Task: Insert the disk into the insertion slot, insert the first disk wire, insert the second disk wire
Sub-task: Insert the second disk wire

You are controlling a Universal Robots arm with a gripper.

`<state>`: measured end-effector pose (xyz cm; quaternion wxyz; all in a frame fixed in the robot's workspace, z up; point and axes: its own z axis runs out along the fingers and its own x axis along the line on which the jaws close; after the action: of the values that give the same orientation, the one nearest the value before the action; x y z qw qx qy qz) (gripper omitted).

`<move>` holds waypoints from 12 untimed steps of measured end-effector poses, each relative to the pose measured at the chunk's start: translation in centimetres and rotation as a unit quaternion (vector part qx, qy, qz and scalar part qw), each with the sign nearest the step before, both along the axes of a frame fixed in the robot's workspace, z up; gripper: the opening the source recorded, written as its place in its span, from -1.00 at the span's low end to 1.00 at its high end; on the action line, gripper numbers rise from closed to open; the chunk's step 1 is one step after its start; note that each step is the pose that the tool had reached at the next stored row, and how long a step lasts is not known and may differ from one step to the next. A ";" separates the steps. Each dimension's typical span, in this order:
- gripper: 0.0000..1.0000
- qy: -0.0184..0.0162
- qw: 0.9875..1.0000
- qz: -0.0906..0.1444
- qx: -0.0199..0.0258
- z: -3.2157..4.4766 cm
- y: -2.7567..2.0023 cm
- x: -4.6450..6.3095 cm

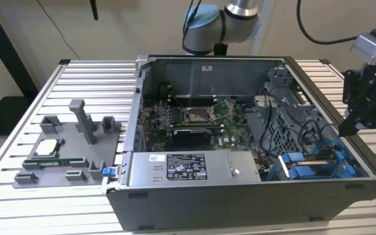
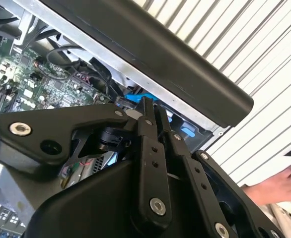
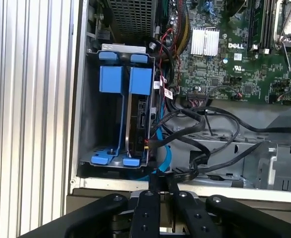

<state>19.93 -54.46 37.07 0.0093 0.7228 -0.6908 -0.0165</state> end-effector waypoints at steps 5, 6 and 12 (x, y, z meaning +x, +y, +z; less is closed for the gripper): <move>-1.00 0.000 1.000 0.000 0.000 0.00 0.00 0.0; -1.00 0.000 1.000 0.000 0.000 0.00 -0.01 0.0; -1.00 0.000 1.000 0.000 0.000 -0.01 0.00 0.0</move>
<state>19.93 -54.46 37.06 0.0093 0.7228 -0.6908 -0.0165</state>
